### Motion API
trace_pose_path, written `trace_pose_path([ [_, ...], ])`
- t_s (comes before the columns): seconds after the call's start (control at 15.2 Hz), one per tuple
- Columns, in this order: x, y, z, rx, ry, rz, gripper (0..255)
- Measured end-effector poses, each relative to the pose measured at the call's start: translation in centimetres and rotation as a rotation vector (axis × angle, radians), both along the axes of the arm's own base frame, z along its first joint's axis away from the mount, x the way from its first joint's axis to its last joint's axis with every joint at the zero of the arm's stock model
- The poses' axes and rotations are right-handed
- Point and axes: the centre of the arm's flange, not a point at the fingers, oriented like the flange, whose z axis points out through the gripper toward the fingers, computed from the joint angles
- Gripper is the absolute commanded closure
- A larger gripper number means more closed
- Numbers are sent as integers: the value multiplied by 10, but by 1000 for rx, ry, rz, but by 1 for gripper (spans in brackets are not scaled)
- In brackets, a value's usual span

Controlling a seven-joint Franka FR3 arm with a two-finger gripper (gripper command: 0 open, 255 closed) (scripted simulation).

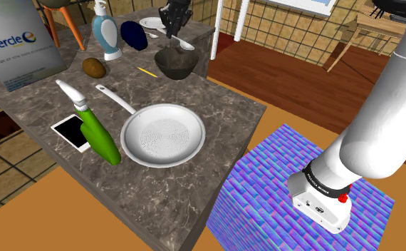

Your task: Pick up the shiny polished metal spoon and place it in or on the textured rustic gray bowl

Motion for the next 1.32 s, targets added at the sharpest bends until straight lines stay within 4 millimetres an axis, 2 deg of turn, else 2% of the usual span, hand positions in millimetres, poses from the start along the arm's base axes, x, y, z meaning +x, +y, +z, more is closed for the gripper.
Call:
trace_pose_path([
  [0.13, 17, -14, 0, 0, 0, 0, 255],
  [0.4, 24, -19, -19, 0, 0, 0, 255],
  [1.06, 23, -19, -71, 0, 0, 1, 255],
  [1.32, 23, -19, -80, 0, 0, 1, 255],
])
